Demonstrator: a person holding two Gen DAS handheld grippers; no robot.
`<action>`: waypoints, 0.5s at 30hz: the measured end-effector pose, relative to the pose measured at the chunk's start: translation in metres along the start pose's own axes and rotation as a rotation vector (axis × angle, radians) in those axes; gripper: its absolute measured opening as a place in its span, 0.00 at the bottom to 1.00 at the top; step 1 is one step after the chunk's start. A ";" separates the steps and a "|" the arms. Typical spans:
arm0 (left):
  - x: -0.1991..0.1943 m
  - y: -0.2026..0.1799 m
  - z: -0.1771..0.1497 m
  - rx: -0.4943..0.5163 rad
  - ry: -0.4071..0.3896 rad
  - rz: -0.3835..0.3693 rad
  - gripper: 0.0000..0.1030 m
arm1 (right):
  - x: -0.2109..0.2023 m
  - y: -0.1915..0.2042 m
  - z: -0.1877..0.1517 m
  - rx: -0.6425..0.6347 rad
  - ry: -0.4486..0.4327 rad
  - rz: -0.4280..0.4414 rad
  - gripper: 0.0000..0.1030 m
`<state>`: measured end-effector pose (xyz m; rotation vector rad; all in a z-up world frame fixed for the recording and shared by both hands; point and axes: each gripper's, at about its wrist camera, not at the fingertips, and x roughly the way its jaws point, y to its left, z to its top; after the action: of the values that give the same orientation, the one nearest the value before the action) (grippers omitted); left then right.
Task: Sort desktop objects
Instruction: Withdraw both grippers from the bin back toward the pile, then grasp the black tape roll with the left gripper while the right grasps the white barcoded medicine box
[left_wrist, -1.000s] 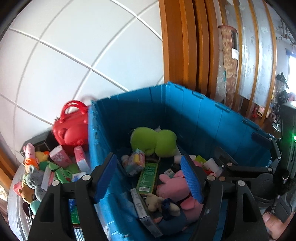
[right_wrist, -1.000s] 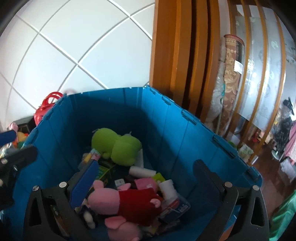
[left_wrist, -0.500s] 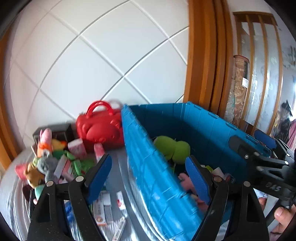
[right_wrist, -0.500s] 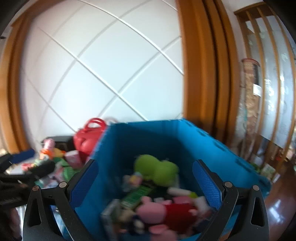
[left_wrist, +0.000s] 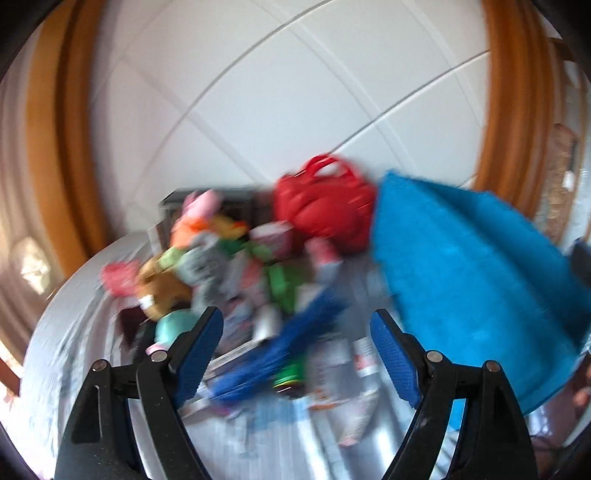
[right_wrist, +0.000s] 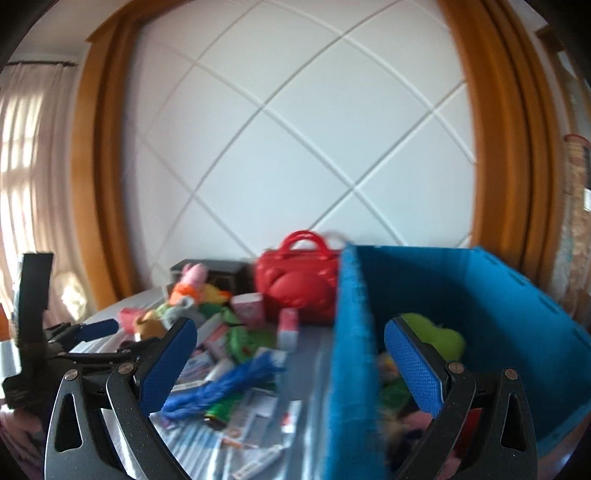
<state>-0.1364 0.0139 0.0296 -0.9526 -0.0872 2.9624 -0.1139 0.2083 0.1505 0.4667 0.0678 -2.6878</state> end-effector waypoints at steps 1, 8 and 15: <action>0.006 0.014 -0.005 -0.009 0.021 0.024 0.80 | 0.005 0.007 -0.002 -0.006 0.012 0.014 1.00; 0.047 0.143 -0.052 -0.137 0.167 0.172 0.80 | 0.055 0.063 -0.036 -0.029 0.173 0.067 1.00; 0.099 0.196 -0.108 -0.095 0.336 0.140 0.80 | 0.113 0.088 -0.099 0.028 0.401 0.049 1.00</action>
<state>-0.1561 -0.1727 -0.1275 -1.5111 -0.1592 2.8900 -0.1450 0.0958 0.0212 0.9955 0.1312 -2.5107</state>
